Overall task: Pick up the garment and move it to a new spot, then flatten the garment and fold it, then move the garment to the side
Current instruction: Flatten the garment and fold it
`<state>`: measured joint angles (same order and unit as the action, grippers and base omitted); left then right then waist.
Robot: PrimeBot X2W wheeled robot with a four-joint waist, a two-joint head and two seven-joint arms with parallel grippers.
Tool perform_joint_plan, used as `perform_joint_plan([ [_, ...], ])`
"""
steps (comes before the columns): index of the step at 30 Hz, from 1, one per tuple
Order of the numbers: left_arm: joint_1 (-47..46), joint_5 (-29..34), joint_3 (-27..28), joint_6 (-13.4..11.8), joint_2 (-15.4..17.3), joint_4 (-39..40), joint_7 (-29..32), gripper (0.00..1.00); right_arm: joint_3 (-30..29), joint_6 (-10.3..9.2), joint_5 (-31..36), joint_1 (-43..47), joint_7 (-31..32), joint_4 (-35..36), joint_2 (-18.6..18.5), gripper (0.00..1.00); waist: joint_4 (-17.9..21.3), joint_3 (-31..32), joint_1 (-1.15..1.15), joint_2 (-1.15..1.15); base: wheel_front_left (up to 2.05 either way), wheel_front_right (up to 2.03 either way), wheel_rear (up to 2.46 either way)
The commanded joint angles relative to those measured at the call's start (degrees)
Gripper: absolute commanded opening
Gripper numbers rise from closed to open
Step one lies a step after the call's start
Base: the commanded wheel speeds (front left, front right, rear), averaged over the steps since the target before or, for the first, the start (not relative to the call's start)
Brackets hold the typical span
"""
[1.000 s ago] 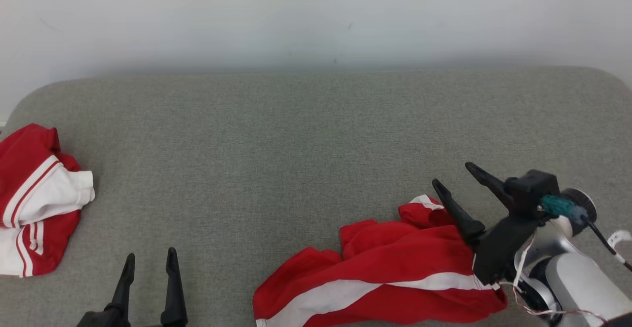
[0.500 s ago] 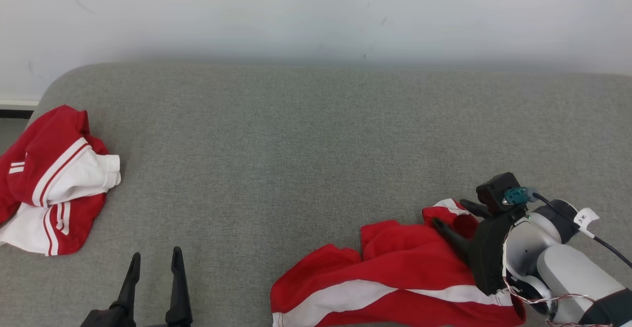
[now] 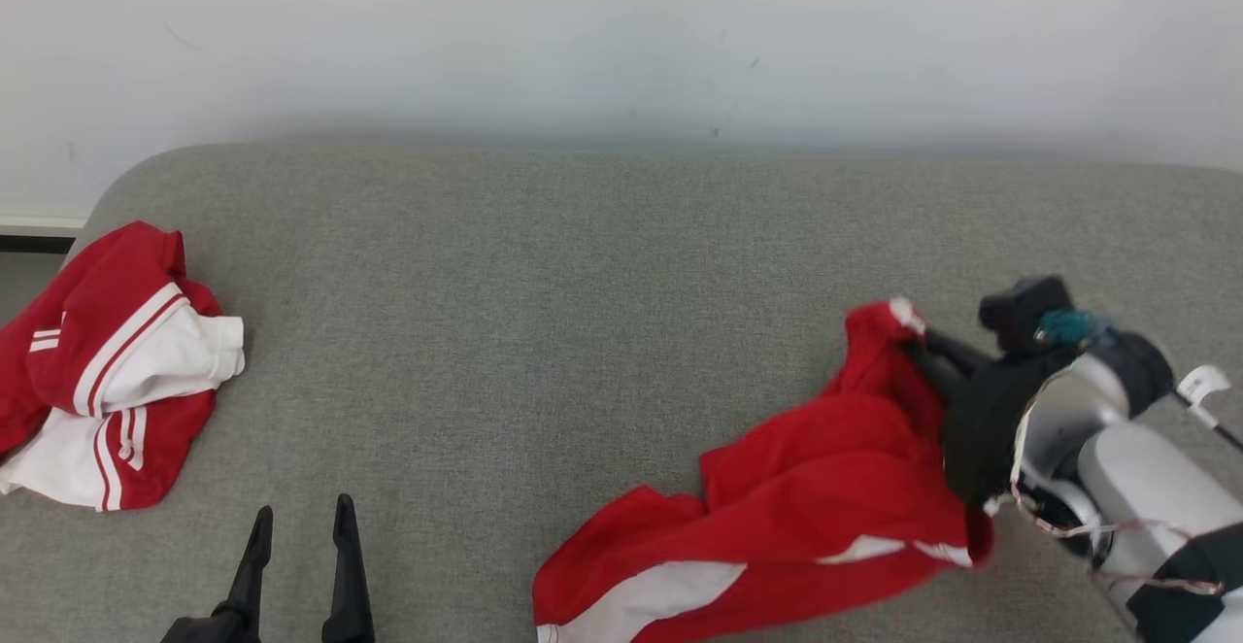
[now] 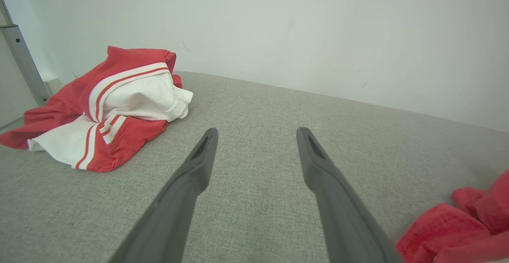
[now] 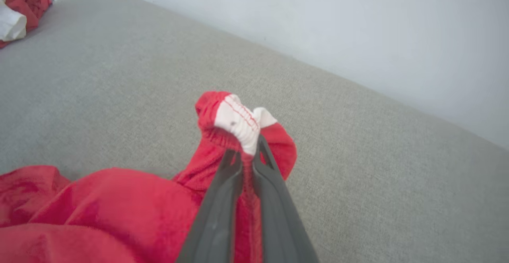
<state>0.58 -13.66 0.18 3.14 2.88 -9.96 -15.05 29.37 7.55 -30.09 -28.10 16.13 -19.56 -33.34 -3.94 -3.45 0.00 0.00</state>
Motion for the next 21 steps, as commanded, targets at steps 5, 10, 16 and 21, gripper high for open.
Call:
perform_joint_plan([
  [5,0.11,0.56,0.13,0.48,-0.01,0.08,-0.19,1.00,-4.55,-0.14,0.59,-5.62,-4.98,-2.43,1.87,0.00,-0.12,-0.17,0.00,0.00,0.00,0.00,0.00],
  [10,-0.71,0.46,-0.59,0.78,-0.01,-0.10,-0.19,1.00,-8.00,-0.13,0.91,-9.89,-7.12,-7.74,4.29,0.00,-0.87,-0.95,0.00,0.00,0.00,0.00,0.00],
  [16,-1.72,-0.06,-1.64,0.71,-0.01,-0.66,-0.19,1.00,-7.58,-0.13,2.75,-13.45,-9.80,-17.12,6.57,0.49,-2.25,-1.69,0.00,0.00,0.00,0.00,0.00],
  [21,-1.68,-0.11,-1.97,0.62,-0.01,-1.21,-0.19,1.00,-6.98,-0.13,3.28,-15.41,-14.76,-22.67,7.70,1.00,-2.61,-1.09,0.00,0.00,0.00,0.00,0.00],
])
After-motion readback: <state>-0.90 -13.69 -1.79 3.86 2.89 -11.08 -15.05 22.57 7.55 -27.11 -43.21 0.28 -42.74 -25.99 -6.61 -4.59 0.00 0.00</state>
